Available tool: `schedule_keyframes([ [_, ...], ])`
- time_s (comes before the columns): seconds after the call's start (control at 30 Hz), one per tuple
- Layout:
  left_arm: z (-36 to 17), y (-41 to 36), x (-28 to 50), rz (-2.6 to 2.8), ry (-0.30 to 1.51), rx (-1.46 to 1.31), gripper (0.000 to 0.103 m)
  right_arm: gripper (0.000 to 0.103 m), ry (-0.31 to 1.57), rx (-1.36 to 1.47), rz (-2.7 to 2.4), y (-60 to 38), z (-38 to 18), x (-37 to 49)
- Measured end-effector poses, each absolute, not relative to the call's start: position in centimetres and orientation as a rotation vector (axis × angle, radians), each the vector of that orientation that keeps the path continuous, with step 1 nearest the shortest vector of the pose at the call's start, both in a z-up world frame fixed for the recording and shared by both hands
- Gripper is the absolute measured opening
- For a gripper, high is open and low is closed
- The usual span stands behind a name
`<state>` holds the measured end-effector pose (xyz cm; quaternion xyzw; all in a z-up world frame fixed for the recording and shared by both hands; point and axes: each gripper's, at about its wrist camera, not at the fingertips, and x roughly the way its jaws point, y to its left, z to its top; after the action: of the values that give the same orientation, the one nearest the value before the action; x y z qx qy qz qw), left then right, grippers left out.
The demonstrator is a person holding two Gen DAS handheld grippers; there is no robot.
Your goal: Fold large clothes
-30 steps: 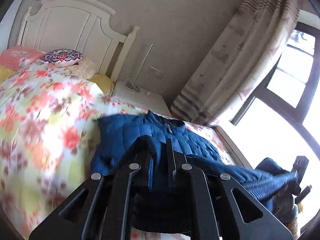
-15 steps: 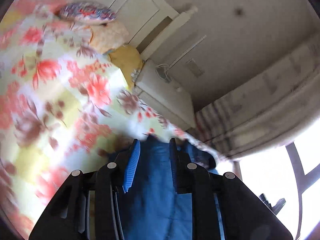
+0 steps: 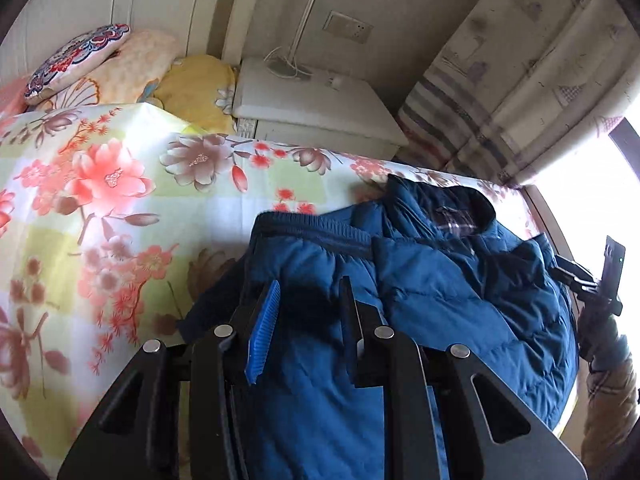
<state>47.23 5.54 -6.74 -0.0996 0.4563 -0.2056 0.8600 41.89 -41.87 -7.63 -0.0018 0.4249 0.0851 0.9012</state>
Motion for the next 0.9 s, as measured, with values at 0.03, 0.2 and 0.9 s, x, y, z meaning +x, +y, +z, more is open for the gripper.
schedule_keyframes([
  [0.03,-6.9,5.7,47.7,-0.451,0.962,-0.236,0.016,0.08,0.885,-0.001,0.183,-41.7,-7.9,42.3],
  [0.2,-6.6,6.5,48.5,-0.528,0.931,-0.319,0.019,0.08,0.871,0.034,0.208,-41.9,-8.9,42.3],
  [0.9,-1.0,4.5,42.3,-0.43,0.696,-0.025,0.013,0.006,0.548,-0.08,0.226,-39.3,0.6,34.5],
])
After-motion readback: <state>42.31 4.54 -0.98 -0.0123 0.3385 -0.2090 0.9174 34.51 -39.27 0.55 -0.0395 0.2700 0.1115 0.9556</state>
